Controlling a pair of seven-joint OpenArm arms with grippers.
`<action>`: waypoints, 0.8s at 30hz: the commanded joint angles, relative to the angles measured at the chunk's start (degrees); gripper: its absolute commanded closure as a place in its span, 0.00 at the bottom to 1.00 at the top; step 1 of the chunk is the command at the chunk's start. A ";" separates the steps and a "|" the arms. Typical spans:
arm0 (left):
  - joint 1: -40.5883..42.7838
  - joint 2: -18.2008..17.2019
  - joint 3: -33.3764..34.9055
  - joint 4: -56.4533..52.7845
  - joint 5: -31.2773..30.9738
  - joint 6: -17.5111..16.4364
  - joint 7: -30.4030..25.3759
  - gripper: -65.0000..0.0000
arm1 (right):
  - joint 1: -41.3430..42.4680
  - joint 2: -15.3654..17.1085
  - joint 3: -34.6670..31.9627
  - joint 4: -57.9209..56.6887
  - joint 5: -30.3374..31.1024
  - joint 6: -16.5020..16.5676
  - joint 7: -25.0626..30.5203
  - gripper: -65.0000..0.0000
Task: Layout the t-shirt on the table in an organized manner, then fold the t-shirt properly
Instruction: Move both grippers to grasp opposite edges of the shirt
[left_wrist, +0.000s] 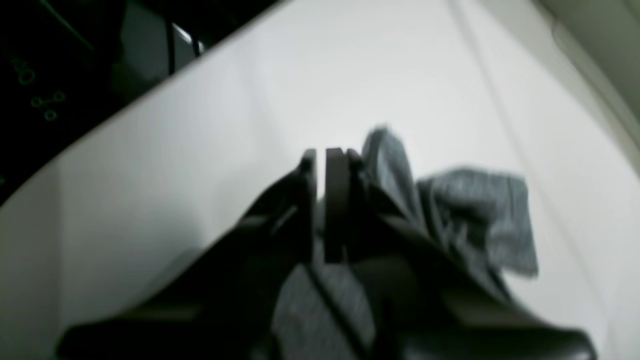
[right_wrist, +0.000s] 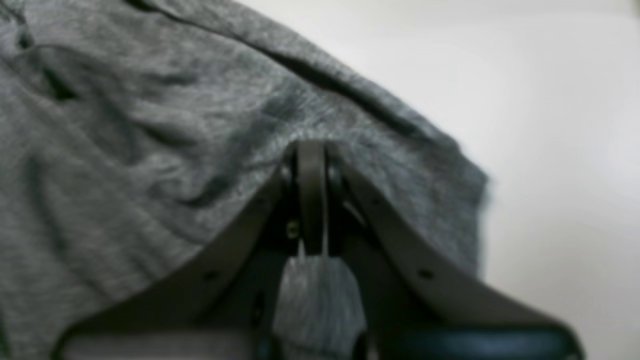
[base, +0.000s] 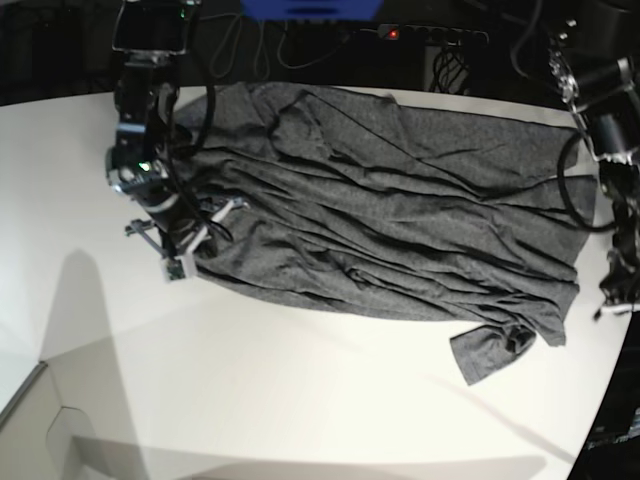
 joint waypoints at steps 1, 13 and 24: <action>0.06 -1.46 -1.05 2.98 -0.41 -0.34 -1.36 0.96 | 2.17 1.84 0.43 -1.92 0.08 -0.30 1.56 1.00; 7.97 -1.38 -6.59 10.45 -0.41 -0.34 -1.10 0.96 | 9.65 11.24 16.78 -18.01 0.08 -0.82 1.56 1.00; 1.55 8.73 -0.08 9.74 0.12 -0.34 -1.10 0.96 | 7.71 8.08 23.64 -4.56 0.34 -0.38 1.13 1.00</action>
